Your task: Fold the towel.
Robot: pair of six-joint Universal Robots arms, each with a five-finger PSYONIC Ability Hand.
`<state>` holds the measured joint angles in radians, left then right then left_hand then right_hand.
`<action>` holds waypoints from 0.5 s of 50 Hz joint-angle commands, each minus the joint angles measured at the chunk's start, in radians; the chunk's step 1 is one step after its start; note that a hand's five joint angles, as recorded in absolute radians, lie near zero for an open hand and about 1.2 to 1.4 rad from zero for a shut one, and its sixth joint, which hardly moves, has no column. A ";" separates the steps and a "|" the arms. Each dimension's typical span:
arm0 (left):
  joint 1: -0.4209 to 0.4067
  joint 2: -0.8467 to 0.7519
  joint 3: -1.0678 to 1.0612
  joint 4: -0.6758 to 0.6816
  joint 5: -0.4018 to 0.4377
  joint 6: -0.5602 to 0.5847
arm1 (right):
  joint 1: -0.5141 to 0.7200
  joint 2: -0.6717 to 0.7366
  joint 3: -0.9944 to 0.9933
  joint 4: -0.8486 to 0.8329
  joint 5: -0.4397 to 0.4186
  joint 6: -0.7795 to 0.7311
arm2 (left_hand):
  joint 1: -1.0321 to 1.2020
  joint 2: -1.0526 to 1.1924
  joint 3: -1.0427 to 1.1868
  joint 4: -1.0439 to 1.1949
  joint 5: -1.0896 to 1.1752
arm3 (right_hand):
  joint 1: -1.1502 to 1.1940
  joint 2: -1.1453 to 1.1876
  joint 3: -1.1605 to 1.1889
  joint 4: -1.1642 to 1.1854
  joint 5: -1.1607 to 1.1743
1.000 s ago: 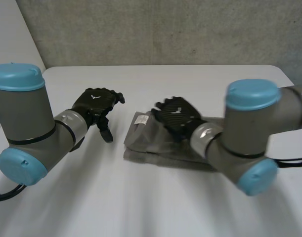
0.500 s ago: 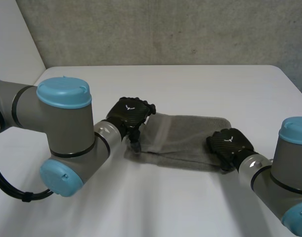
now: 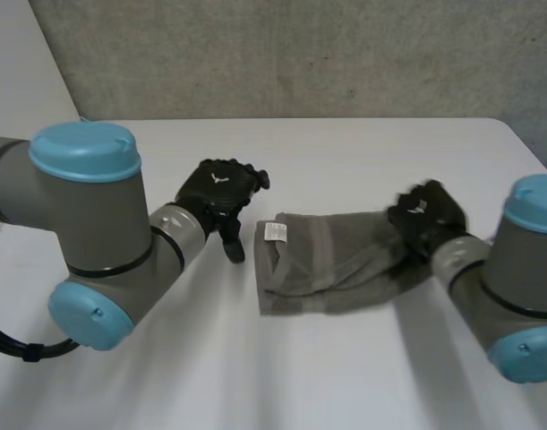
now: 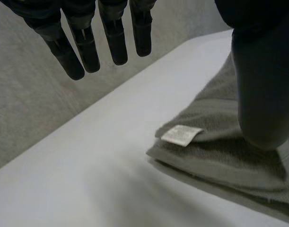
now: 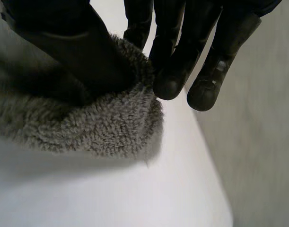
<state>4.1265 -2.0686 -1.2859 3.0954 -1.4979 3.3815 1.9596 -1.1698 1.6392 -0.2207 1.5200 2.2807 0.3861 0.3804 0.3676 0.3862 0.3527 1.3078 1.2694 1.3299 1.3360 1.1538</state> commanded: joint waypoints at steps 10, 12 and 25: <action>0.057 0.056 0.005 0.000 -0.041 -0.110 | 0.351 0.171 -0.094 -0.037 -0.133 -0.205 | -0.102 -0.096 -0.084 -0.102 -0.243 | 0.088 0.127 0.066 0.060 0.068; 0.058 0.056 0.005 0.000 -0.041 -0.111 | 0.352 0.168 -0.081 -0.064 -0.130 -0.193 | -0.102 -0.096 -0.084 -0.102 -0.243 | -0.219 -0.180 -0.241 -0.247 -0.239; 0.052 0.051 0.023 0.002 -0.039 -0.110 | 0.231 -0.057 0.048 -0.152 -0.132 0.253 | -0.105 -0.099 -0.087 -0.105 -0.246 | -1.133 -1.095 -1.155 -1.162 -1.154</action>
<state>4.1840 -2.0131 -1.2726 3.0957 -1.5389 3.2691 2.2595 -1.1133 1.6351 -0.3583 1.3845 2.2810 0.3719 0.3649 0.3537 0.3862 0.3366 0.2607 0.2429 0.2482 0.2526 0.0586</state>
